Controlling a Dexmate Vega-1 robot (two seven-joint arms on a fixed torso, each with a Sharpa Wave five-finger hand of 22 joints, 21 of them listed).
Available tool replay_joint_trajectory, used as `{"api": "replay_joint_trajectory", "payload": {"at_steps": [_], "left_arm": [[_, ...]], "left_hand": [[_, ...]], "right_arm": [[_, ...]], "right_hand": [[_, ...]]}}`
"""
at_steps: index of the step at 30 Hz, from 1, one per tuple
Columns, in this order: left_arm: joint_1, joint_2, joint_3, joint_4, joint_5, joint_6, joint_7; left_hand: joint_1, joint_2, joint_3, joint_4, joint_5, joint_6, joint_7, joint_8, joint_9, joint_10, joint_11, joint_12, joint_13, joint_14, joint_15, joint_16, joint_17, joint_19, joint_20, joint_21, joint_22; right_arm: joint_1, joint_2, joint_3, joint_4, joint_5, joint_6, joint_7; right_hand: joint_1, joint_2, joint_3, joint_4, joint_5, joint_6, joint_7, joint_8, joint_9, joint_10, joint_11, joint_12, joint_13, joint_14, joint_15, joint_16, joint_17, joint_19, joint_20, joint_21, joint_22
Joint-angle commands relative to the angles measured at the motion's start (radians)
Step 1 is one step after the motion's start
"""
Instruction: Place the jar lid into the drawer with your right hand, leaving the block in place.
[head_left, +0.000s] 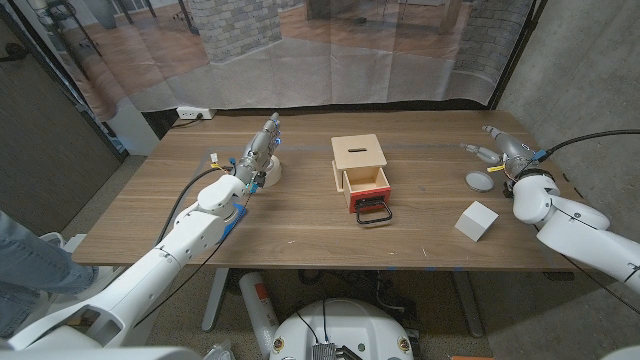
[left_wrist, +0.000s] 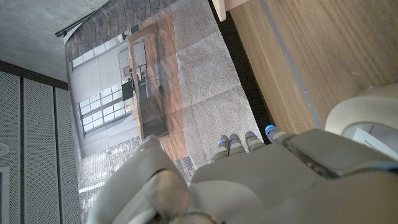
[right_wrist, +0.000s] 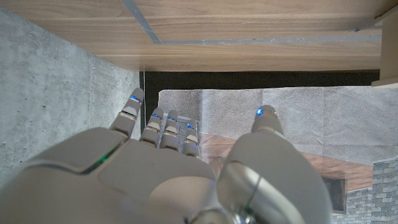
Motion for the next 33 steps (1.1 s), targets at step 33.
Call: {"api": "replay_joint_trajectory", "payload": {"at_steps": [33], "left_arm": [[-0.022,-0.001,0.005,-0.005,0.001,0.026,0.004]], "left_hand": [[0.015,0.003,-0.009,-0.001,-0.004,0.016,0.003,0.004,0.003,0.003,-0.001,0.004,0.006,-0.028,0.000,0.002,0.005,-0.112,0.024,0.008,0.004]], "right_arm": [[0.164,-0.081,-0.186,-0.034,-0.031,-0.211,0.185]], "right_hand": [[0.069,-0.033,-0.003,-0.031,0.054,0.006,-0.006,0.021,0.003,-0.063,0.033,-0.003,0.000,-0.028,0.041,0.002,0.001,0.054,0.005,-0.023,0.005]]}}
